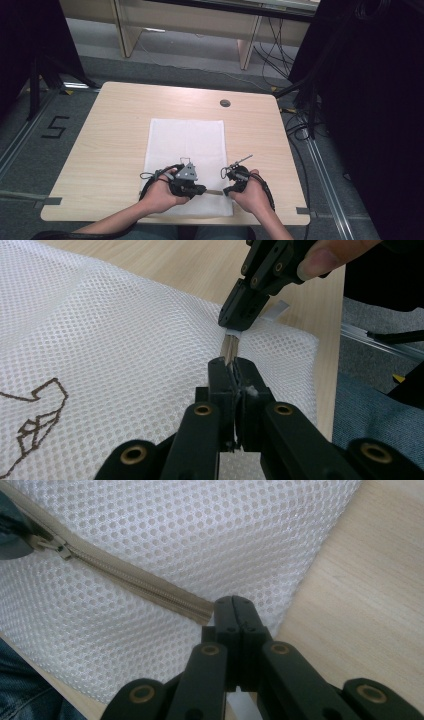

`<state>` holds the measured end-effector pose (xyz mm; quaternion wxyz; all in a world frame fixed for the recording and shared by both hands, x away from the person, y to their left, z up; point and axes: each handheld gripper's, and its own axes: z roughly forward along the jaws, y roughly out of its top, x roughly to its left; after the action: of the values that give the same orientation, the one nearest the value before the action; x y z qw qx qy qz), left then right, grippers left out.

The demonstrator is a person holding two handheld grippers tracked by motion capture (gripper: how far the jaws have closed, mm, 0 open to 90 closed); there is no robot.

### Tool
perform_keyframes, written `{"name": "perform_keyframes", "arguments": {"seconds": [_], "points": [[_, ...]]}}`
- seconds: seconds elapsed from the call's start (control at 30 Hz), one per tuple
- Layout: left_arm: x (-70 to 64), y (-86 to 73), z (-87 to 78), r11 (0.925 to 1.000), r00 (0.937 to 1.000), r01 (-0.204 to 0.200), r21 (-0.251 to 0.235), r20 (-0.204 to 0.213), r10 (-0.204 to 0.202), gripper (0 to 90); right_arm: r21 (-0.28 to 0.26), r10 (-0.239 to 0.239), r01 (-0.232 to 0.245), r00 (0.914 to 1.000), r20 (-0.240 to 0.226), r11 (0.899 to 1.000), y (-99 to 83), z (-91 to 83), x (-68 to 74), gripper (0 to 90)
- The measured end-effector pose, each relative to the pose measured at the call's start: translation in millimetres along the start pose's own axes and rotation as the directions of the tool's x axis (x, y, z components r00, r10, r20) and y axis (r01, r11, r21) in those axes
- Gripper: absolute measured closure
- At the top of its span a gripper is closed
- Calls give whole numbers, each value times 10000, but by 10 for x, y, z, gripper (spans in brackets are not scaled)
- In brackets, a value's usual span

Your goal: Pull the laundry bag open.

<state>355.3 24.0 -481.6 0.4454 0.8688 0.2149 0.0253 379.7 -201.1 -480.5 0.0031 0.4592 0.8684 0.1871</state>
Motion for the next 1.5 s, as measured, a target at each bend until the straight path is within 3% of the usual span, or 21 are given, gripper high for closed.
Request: {"name": "perform_keyframes", "arguments": {"seconds": [0.07, 0.1, 0.47, 0.73, 1.4, 1.5], "points": [[8, -1, -3, 9999, 9999, -140, -7, 39, 140, 873, 78, 111, -111, 9999, 12, 9999, 1, -2, 3, 900], [-1, -4, -1, 10000, 10000, 38, -13, 27, -37, 873, 84, 120, -120, 9999, -2, 9999, 2, -2, 3, 900], [0, 7, -13, 9999, 9999, -130, 42, 40, 130, 873, 17, 3, -3, 10000, -14, 10000, 0, -1, -2, 900], [1, 9, -65, 9999, 9999, 99, -39, -13, -99, 873, 77, 135, -135, 9999, 43, 9999, 1, -2, 0, 900], [35, -23, -145, 10000, 10000, 45, -20, 58, -45, 873, 67, 155, -154, 9998, -112, 9999, -1, -2, -10, 900], [22, -29, -155, 9997, 9997, 235, -57, 45, -235, 873, 101, 196, -196, 9998, -23, 9998, 2, 1, -7, 900]]}}
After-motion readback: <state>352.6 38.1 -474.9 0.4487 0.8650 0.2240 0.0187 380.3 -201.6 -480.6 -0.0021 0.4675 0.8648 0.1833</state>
